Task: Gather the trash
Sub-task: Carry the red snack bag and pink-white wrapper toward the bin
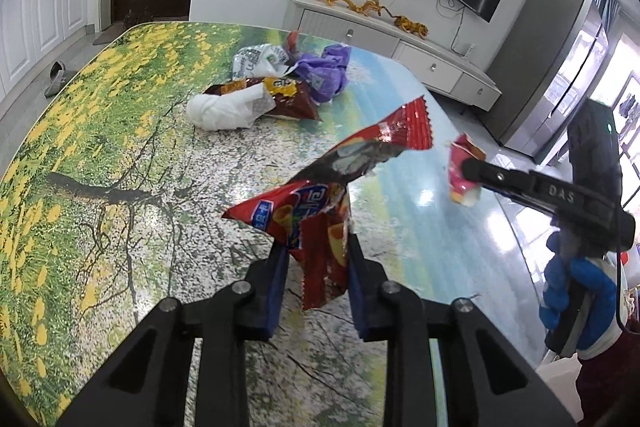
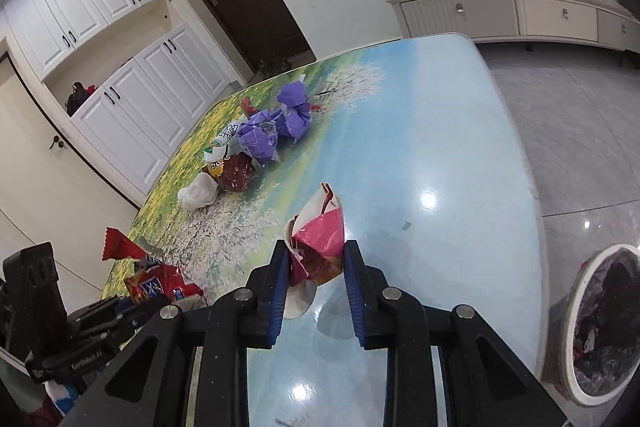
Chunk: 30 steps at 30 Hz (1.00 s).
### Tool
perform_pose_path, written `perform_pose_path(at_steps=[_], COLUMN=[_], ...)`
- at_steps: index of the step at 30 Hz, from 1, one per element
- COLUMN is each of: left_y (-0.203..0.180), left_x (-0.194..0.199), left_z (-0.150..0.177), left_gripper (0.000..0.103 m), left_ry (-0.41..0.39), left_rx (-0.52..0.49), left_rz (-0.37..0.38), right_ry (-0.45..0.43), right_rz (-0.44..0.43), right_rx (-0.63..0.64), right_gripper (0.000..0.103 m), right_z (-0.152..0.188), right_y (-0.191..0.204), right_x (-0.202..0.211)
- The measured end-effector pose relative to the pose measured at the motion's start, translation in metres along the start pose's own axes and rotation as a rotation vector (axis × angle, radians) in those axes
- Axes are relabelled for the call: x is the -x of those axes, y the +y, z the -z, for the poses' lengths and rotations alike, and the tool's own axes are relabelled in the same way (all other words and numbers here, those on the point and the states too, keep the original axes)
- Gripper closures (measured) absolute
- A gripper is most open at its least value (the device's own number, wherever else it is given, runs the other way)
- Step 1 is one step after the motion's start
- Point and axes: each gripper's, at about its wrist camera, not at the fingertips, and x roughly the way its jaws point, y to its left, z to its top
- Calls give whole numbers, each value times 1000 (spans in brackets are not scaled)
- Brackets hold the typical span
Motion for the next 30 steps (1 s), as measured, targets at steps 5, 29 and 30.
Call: perform_pose_path(at_steps=[5, 29, 30], left_y=[-17, -309, -322], left_x=[7, -123, -132], left_z=[-8, -54, -54], left_gripper=[77, 77, 77], left_ry=[-8, 162, 175], left_rx=[-42, -540, -548], left_rz=[17, 321, 333], right_ry=[-52, -263, -257], right_rz=[19, 361, 368], right_rx=[-50, -521, -536], right_gripper=[78, 78, 77], right_z=[8, 93, 95], right_y=[-23, -258, -264], right_x=[32, 171, 169])
